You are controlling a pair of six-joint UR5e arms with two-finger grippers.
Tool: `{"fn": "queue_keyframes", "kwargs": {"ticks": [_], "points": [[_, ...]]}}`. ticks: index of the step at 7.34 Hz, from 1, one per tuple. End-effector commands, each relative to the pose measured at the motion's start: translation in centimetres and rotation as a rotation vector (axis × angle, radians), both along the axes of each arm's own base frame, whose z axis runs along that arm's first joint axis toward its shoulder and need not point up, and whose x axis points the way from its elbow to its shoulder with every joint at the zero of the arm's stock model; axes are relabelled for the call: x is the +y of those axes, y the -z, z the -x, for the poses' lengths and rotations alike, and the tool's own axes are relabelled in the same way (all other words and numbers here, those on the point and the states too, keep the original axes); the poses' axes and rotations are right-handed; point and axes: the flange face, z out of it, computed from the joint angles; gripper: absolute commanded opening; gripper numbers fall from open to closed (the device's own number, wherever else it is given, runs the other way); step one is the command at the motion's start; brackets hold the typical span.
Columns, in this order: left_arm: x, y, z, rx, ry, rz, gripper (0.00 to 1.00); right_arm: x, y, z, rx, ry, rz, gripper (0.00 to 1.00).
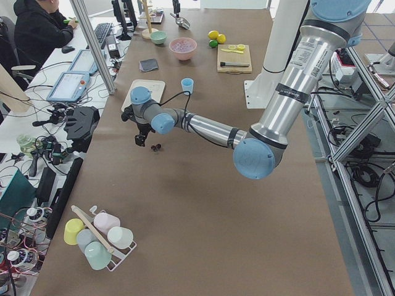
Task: Put ice and cherries in cup
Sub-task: 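Lower the left gripper onto the dark cherries and grasp their stems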
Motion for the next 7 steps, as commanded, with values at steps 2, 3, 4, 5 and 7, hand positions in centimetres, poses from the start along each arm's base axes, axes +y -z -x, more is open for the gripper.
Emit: {"fn": "queue_keyframes", "kwargs": {"ticks": [2, 3, 4, 5, 7], "points": [[1.2, -0.3, -3.6, 0.006, -0.028, 0.027, 0.98, 8.4, -5.5, -8.6, -0.027, 0.024, -0.066, 0.79], [2.0, -0.9, -5.4, -0.008, -0.048, 0.031, 0.98, 10.7, -6.3, -9.1, -0.026, 0.022, -0.057, 0.79], [2.4, -1.9, -5.7, -0.018, -0.052, 0.032, 0.97, 11.8, -6.3, -9.1, -0.026, 0.022, -0.055, 0.79], [2.8, -3.3, -6.5, -0.021, -0.060, 0.031, 0.97, 12.0, -6.6, -9.2, -0.025, 0.030, -0.059, 0.79], [2.0, -4.5, -6.9, -0.057, -0.039, 0.017, 0.97, 12.9, -6.7, -9.2, -0.024, 0.047, -0.074, 0.79]]}}
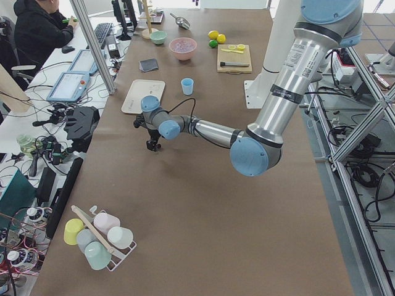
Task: Put ice and cherries in cup
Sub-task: 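Lower the left gripper onto the dark cherries and grasp their stems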
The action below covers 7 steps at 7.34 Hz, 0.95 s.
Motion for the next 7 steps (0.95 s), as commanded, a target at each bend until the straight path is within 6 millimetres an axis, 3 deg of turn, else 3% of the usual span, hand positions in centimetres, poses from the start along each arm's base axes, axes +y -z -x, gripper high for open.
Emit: {"fn": "queue_keyframes", "kwargs": {"ticks": [1, 3, 4, 5, 7], "points": [[-0.3, -0.7, -0.4, -0.010, 0.011, -0.024, 0.93, 0.4, 0.0, 0.0, 0.000, 0.007, -0.005, 0.79], [0.2, -0.9, -2.5, 0.007, 0.028, 0.011, 0.89, 0.4, 0.2, 0.0, 0.004, 0.025, -0.034, 0.81], [0.3, -1.0, -2.6, 0.010, 0.028, 0.008, 0.88, 0.4, 0.2, 0.0, 0.006, 0.028, -0.036, 0.81], [0.2, -1.2, -2.7, 0.009, 0.034, 0.008, 0.81, 0.4, 0.1, 0.0, 0.009, 0.027, -0.034, 0.81], [0.1, -1.4, -2.8, 0.004, 0.034, 0.014, 0.52, 0.5, 0.0, 0.0, 0.013, 0.027, -0.034, 0.82]]}}
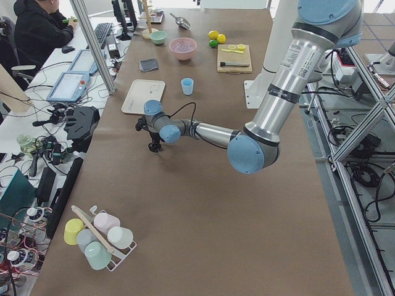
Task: Put ice and cherries in cup
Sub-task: 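Lower the left gripper onto the dark cherries and grasp their stems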
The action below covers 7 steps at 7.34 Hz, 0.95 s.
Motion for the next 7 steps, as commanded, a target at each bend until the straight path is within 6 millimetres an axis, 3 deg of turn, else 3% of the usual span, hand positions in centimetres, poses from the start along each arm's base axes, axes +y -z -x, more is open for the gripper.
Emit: {"fn": "queue_keyframes", "kwargs": {"ticks": [1, 3, 4, 5, 7], "points": [[-0.1, -0.3, -0.2, 0.003, 0.001, -0.001, 0.45, -0.4, 0.5, 0.0, 0.002, 0.006, -0.019, 0.83], [-0.3, 0.0, -0.2, 0.004, 0.004, -0.003, 0.19, -0.1, 0.1, 0.0, 0.003, 0.013, -0.019, 0.85], [-0.4, 0.2, -0.3, 0.006, 0.007, -0.002, 0.13, 0.0, -0.1, 0.0, 0.004, 0.014, -0.015, 0.85], [-0.5, 0.6, -0.4, 0.009, 0.006, -0.004, 0.00, 0.0, -0.1, 0.0, 0.005, 0.014, -0.015, 0.85], [-1.2, 1.7, 0.2, 0.024, 0.043, 0.009, 0.00, 0.0, -0.1, 0.0, 0.005, 0.014, -0.015, 0.85]]}}
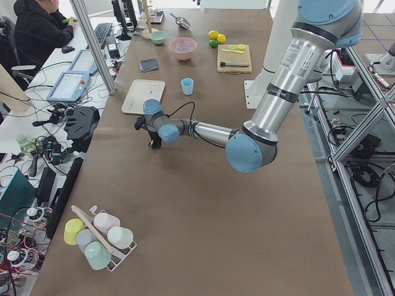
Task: Put ice and cherries in cup
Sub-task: 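Carry the cherries with the left gripper over the light-blue cup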
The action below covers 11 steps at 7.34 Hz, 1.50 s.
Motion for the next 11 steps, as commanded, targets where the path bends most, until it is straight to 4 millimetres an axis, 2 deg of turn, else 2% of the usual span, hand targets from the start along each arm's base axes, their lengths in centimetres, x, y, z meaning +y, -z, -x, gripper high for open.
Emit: {"fn": "queue_keyframes", "kwargs": {"ticks": [1, 2, 3, 4, 5, 6, 7, 8, 9, 10, 11], "points": [[-1.6, 4.5, 0.2, 0.048, 0.074, 0.029, 0.00, 0.0, 0.0, 0.0, 0.000, 0.000, 0.000, 0.85], [-2.3, 8.3, -0.9, 0.084, 0.085, 0.014, 0.00, -0.1, -0.1, 0.0, 0.000, 0.000, 0.002, 0.85], [-2.6, 13.4, -2.1, 0.145, 0.109, 0.007, 0.00, -0.3, 0.0, 0.0, 0.000, -0.001, 0.001, 0.86], [-0.2, 19.8, -5.7, 0.222, 0.097, 0.012, 0.00, -0.5, 0.2, 0.0, -0.002, -0.001, -0.003, 0.86], [1.9, 24.5, -6.3, 0.309, 0.128, 0.042, 0.00, -1.0, 1.0, 0.5, -0.004, 0.000, -0.010, 0.86], [5.0, 28.0, -7.5, 0.366, 0.118, 0.051, 0.00, -1.8, 1.2, 1.1, 0.002, 0.013, -0.016, 0.86], [8.3, 31.2, -8.5, 0.425, 0.126, 0.034, 0.00, -2.1, 0.4, 2.2, 0.001, 0.036, 0.000, 0.86], [11.3, 32.3, -11.4, 0.441, 0.144, 0.030, 0.00, -3.2, 0.2, 2.6, 0.000, 0.039, 0.005, 0.86], [14.7, 33.3, -14.9, 0.444, 0.143, 0.003, 0.00, -3.3, 0.3, 2.6, 0.000, 0.039, 0.004, 0.86], [16.9, 33.6, -17.2, 0.448, 0.153, -0.025, 0.00, -3.3, 0.2, 2.6, 0.000, 0.039, 0.005, 0.86], [17.3, 33.3, -17.9, 0.442, 0.160, -0.032, 0.00, -3.3, 0.1, 2.6, 0.000, 0.039, 0.007, 0.86]]}}
